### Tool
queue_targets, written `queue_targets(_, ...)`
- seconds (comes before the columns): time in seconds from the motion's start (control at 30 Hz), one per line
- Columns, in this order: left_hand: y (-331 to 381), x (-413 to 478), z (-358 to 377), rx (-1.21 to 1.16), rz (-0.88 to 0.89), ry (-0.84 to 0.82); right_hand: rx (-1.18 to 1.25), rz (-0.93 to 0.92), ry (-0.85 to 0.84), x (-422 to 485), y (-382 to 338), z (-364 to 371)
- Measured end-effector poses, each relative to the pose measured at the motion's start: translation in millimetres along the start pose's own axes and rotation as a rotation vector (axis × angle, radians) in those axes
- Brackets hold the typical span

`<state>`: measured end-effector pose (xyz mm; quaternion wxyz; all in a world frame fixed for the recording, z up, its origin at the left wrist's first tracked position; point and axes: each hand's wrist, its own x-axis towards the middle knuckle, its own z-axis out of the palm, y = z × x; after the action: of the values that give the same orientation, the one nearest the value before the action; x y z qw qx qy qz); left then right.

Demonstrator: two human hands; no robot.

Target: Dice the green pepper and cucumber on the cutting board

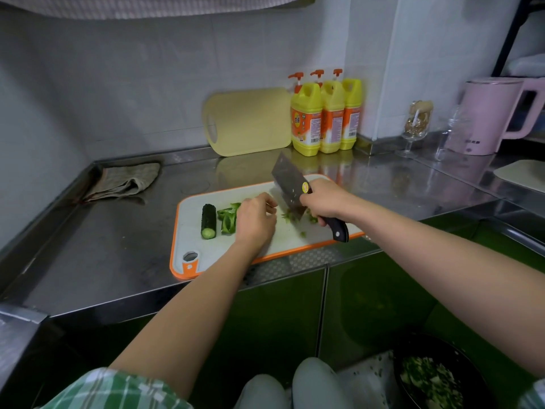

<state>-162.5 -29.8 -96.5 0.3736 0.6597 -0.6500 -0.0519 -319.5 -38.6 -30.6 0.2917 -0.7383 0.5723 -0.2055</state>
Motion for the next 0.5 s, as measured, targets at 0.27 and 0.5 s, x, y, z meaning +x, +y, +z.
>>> queue_targets(0.27,-2,-8,3,0.127,-0.049,0.043,-0.098,0.033,-0.153,-30,10,9)
queue_targets(0.5,12,-12,1,0.243,-0.008,-0.044,-0.091,0.085,0.009,-14,32,-10)
